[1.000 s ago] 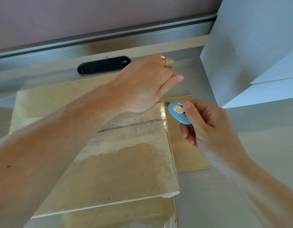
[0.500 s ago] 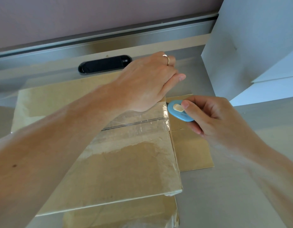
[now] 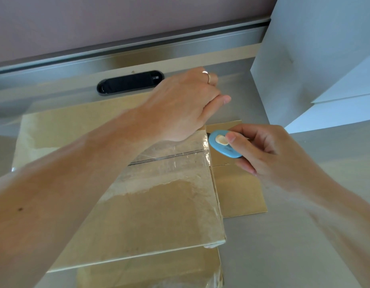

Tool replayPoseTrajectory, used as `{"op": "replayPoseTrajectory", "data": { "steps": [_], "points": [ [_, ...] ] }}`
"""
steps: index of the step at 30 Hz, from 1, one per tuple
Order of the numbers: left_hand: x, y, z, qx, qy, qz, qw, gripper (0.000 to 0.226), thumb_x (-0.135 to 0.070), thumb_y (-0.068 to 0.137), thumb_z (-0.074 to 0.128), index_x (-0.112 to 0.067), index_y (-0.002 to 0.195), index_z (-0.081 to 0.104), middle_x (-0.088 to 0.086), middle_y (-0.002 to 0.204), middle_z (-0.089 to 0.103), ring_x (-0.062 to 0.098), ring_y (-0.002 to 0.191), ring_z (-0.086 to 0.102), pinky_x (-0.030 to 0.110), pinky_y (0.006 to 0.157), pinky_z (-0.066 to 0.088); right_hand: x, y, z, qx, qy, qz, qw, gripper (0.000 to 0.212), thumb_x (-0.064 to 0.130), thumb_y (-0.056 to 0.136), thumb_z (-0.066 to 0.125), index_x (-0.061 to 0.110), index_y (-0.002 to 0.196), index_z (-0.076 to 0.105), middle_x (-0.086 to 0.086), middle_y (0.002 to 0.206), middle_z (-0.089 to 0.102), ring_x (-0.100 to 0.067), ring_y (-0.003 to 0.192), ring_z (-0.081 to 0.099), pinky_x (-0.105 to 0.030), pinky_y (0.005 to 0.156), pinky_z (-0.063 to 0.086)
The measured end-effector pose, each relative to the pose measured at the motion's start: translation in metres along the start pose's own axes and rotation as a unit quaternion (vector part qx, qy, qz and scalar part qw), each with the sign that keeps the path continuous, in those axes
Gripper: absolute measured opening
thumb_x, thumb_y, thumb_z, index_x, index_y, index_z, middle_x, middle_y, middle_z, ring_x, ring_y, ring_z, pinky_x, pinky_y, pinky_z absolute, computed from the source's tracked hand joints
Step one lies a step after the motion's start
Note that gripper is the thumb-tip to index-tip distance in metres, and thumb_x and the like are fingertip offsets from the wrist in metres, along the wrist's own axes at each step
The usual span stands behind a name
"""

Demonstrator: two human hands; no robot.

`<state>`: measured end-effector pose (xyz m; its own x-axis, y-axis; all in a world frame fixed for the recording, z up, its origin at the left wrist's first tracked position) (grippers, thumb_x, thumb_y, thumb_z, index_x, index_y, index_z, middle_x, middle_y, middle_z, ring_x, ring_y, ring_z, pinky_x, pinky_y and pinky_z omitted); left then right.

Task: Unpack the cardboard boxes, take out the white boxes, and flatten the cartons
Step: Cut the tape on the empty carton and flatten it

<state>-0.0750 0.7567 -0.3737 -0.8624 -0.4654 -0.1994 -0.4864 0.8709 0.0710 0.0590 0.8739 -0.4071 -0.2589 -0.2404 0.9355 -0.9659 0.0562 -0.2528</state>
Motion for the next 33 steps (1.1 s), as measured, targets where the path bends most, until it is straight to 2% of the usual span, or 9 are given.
{"op": "replayPoseTrajectory", "data": {
  "steps": [3,6,8,12,18,24,27,30,33],
  "points": [
    [-0.002,0.000,0.000,0.010,-0.001,-0.005,1.000,0.055,-0.049,0.105,0.022,-0.019,0.085,0.063,-0.005,0.089,0.053,0.018,0.095,0.052,0.048,0.075,0.052,0.000,0.001,-0.002,0.000,-0.019,0.000,1.000,0.030,0.039,0.106,0.054,0.029,0.081,0.069,0.005,0.049,0.041,-0.017,0.048,0.031,-0.031,0.049,0.028],
    [-0.003,0.000,0.000,0.017,-0.005,0.000,1.000,0.053,-0.048,0.107,0.025,-0.019,0.084,0.062,-0.007,0.088,0.051,0.016,0.095,0.050,0.047,0.075,0.052,0.001,0.004,-0.001,-0.006,-0.030,0.002,1.000,0.029,0.036,0.107,0.053,0.026,0.085,0.068,0.000,0.057,0.065,-0.014,0.045,0.056,-0.026,0.047,0.044],
    [-0.004,0.001,-0.001,0.018,-0.005,0.007,1.000,0.047,-0.049,0.108,0.026,-0.024,0.080,0.055,-0.007,0.087,0.051,0.015,0.093,0.048,0.045,0.074,0.051,0.001,0.003,0.001,-0.004,0.001,0.002,1.000,0.028,0.028,0.108,0.052,0.022,0.087,0.069,-0.003,0.066,0.070,-0.017,0.050,0.065,-0.025,0.047,0.048],
    [-0.008,0.002,0.000,0.033,0.009,0.000,0.999,0.056,-0.052,0.105,0.020,-0.022,0.085,0.063,-0.006,0.089,0.053,0.015,0.093,0.049,0.046,0.075,0.052,-0.004,-0.006,0.004,-0.013,0.004,0.000,1.000,0.030,0.031,0.108,0.053,0.024,0.083,0.069,0.000,0.059,0.062,-0.010,0.046,0.050,-0.016,0.045,0.038],
    [-0.010,0.000,0.001,0.030,0.011,-0.010,0.999,0.060,-0.052,0.104,0.019,-0.020,0.090,0.067,-0.006,0.092,0.055,0.014,0.094,0.050,0.040,0.070,0.048,-0.004,-0.011,0.003,-0.010,-0.003,0.007,1.000,0.029,0.035,0.106,0.054,0.023,0.085,0.069,0.000,0.057,0.058,-0.012,0.048,0.044,-0.023,0.046,0.037],
    [-0.010,-0.002,0.000,0.031,0.012,-0.014,0.999,0.056,-0.049,0.107,0.023,-0.019,0.085,0.065,-0.007,0.090,0.053,0.017,0.095,0.051,0.045,0.073,0.051,-0.003,-0.013,0.003,-0.009,-0.013,0.007,1.000,0.029,0.035,0.106,0.054,0.027,0.083,0.069,0.002,0.054,0.055,-0.011,0.046,0.042,-0.022,0.046,0.035],
    [-0.011,-0.003,0.001,0.029,0.015,-0.014,0.999,0.057,-0.049,0.107,0.023,-0.019,0.086,0.066,-0.007,0.090,0.054,0.015,0.094,0.051,0.041,0.070,0.049,-0.005,-0.019,0.004,-0.012,-0.013,0.005,1.000,0.029,0.039,0.106,0.053,0.025,0.086,0.069,0.002,0.055,0.055,-0.011,0.047,0.042,-0.025,0.047,0.036],
    [-0.012,-0.003,0.001,0.023,0.008,-0.019,1.000,0.053,-0.049,0.107,0.024,-0.022,0.082,0.062,-0.007,0.089,0.053,0.014,0.092,0.050,0.040,0.069,0.049,-0.007,-0.025,0.006,-0.034,-0.020,-0.003,0.999,0.026,0.039,0.106,0.054,0.028,0.088,0.070,0.002,0.055,0.056,-0.010,0.048,0.043,-0.027,0.049,0.037],
    [-0.013,-0.004,0.002,0.017,0.009,-0.022,1.000,0.049,-0.049,0.108,0.025,-0.025,0.077,0.056,-0.008,0.088,0.053,0.013,0.091,0.050,0.042,0.070,0.051,-0.007,-0.032,0.011,-0.065,-0.030,-0.014,0.997,0.027,0.041,0.107,0.053,0.030,0.086,0.068,0.002,0.056,0.057,-0.006,0.047,0.043,-0.022,0.049,0.036]
  ]
}}
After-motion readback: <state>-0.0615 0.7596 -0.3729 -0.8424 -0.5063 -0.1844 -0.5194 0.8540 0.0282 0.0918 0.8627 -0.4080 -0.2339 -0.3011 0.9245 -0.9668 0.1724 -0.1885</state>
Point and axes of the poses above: each hand's wrist, its own y-axis towards the middle knuckle, its own z-axis out of the palm, x = y × z, the point moved 4 cm from there along y, towards the middle knuckle
